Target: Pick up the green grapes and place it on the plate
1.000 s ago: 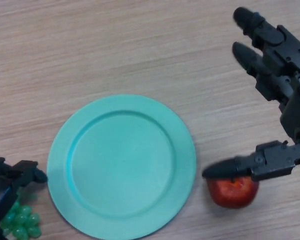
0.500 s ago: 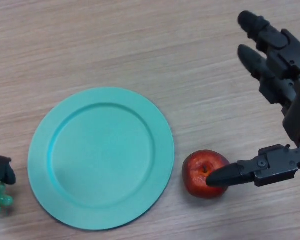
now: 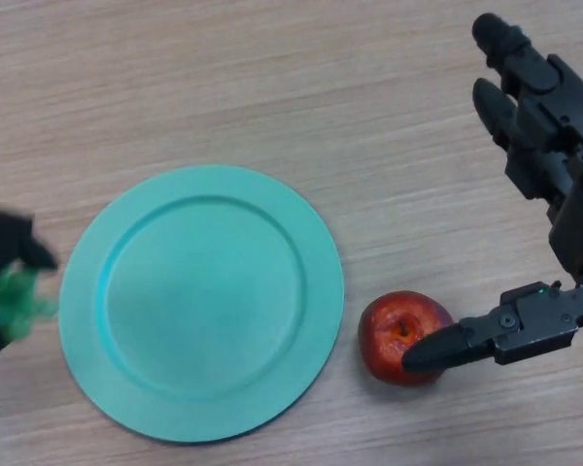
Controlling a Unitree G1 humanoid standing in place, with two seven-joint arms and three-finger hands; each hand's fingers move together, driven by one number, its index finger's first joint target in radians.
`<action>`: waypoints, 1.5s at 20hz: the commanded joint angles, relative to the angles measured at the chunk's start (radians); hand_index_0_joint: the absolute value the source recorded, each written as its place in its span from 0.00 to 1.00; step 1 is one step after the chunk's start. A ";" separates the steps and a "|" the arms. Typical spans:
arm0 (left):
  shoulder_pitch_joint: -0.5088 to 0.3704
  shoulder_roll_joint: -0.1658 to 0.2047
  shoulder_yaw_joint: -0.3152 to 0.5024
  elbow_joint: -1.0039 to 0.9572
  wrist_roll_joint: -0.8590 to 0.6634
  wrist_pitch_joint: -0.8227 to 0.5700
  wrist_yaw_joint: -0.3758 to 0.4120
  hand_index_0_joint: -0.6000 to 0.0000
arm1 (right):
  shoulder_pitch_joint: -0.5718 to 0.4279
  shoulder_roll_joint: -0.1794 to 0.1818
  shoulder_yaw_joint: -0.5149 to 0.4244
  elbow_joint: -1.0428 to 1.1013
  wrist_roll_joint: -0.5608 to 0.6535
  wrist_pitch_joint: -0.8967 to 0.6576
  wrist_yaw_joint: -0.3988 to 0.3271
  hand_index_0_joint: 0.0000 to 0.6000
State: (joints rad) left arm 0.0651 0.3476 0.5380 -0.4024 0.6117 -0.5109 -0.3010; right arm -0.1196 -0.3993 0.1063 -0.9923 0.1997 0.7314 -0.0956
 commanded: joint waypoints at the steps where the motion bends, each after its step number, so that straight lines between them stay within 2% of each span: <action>1: -0.046 0.032 0.026 -0.116 -0.131 0.092 0.073 0.00 | -0.025 -0.013 -0.026 -0.055 0.014 -0.167 -0.019 0.17; 2: -0.046 0.031 0.015 -0.122 -0.134 0.106 0.070 0.00 | -0.025 -0.012 -0.026 -0.055 0.012 -0.168 -0.017 0.33; 3: -0.043 0.024 -0.016 -0.144 -0.159 0.146 0.056 0.00 | -0.025 -0.008 -0.027 -0.055 0.005 -0.167 -0.011 0.25; 4: -0.040 0.021 -0.029 -0.156 -0.175 0.167 0.047 0.08 | -0.025 -0.005 -0.028 -0.055 0.002 -0.166 -0.008 0.15; 5: -0.036 0.017 -0.036 -0.168 -0.192 0.187 0.031 0.33 | -0.025 -0.002 -0.029 -0.055 -0.001 -0.164 -0.003 0.11; 6: -0.032 0.014 -0.041 -0.177 -0.203 0.201 0.016 0.50 | -0.024 0.001 -0.030 -0.055 -0.004 -0.163 0.000 0.08; 7: -0.026 0.011 -0.044 -0.189 -0.215 0.222 -0.013 0.75 | -0.022 0.006 -0.031 -0.055 -0.011 -0.162 0.007 0.04; 8: -0.025 0.011 -0.041 -0.200 -0.233 0.243 -0.039 0.92 | -0.021 0.010 -0.029 -0.055 -0.021 -0.162 0.013 0.01; 9: -0.033 0.015 -0.031 -0.219 -0.280 0.281 -0.065 1.00 | -0.026 0.016 -0.023 -0.055 -0.034 -0.153 0.018 0.00; 14: -0.049 0.008 -0.010 -0.260 -0.478 0.392 -0.077 1.00 | -0.049 0.041 0.011 -0.055 -0.077 -0.129 0.026 0.00; 16: -0.054 0.002 0.002 -0.285 -0.629 0.485 -0.073 1.00 | -0.063 0.064 0.032 -0.055 -0.110 -0.110 0.038 0.00; 19: -0.065 0.009 0.055 -0.310 -0.955 0.686 -0.036 1.00 | -0.096 0.125 0.066 -0.055 -0.182 -0.071 0.073 0.00; 20: -0.061 0.012 0.068 -0.312 -1.015 0.720 -0.029 1.00 | -0.102 0.139 0.073 -0.055 -0.200 -0.065 0.084 0.00; 21: -0.048 0.017 0.099 -0.325 -1.147 0.792 -0.022 1.00 | -0.115 0.169 0.086 -0.055 -0.237 -0.050 0.109 0.00; 23: -0.017 0.017 0.111 -0.352 -1.262 0.870 -0.013 1.00 | -0.124 0.199 0.101 -0.055 -0.275 -0.038 0.131 0.00; 30: -0.007 0.000 0.066 -0.389 -1.212 0.894 -0.011 1.00 | -0.141 0.209 0.115 -0.055 -0.287 -0.019 0.135 0.00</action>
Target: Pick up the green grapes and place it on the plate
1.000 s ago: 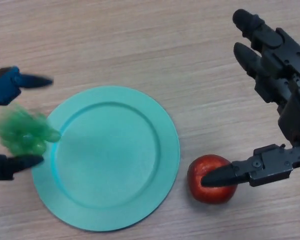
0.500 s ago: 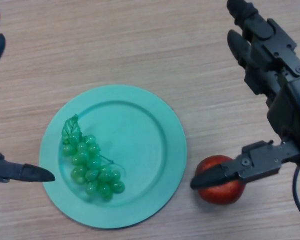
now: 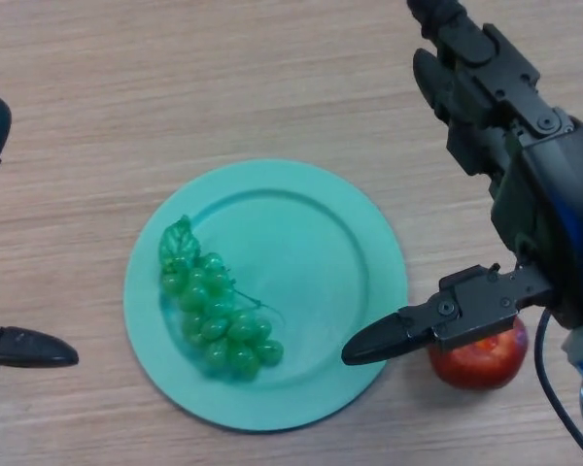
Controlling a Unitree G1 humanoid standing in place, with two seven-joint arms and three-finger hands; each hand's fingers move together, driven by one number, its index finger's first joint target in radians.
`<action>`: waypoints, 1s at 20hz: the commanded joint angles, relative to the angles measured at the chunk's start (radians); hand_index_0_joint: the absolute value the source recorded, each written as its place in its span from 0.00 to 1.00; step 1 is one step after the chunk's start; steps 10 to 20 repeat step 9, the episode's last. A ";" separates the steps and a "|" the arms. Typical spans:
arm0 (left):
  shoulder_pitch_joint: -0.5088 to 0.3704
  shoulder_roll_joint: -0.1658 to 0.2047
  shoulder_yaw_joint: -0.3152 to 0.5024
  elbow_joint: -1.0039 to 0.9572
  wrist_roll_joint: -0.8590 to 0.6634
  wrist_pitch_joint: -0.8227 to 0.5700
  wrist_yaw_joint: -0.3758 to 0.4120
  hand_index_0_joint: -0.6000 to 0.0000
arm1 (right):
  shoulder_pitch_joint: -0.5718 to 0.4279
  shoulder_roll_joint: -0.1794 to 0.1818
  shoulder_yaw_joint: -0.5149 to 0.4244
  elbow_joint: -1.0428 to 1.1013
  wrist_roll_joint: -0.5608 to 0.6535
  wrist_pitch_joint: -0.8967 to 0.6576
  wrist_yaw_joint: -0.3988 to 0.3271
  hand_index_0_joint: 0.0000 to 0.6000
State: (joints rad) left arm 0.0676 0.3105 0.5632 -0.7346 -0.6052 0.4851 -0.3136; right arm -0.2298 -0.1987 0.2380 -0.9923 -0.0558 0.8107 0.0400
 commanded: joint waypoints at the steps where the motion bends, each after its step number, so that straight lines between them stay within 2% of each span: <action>1: -0.010 0.038 0.040 -0.060 0.009 -0.092 0.004 1.00 | -0.027 0.009 -0.022 -0.055 -0.031 -0.105 0.010 0.00; 3: -0.020 0.051 0.050 -0.092 -0.044 -0.007 0.038 1.00 | -0.021 0.009 -0.041 -0.055 -0.010 -0.108 0.011 0.00; 5: -0.033 0.062 0.026 -0.122 -0.019 0.011 0.054 1.00 | -0.018 0.009 -0.065 -0.055 0.022 -0.108 0.008 0.00; 9: -0.043 0.045 -0.016 -0.146 0.071 -0.022 0.037 1.00 | -0.005 0.009 -0.076 -0.055 0.035 -0.114 0.009 0.00; 20: -0.043 0.045 -0.016 -0.146 0.071 -0.022 0.037 1.00 | -0.005 0.009 -0.076 -0.055 0.035 -0.114 0.009 0.00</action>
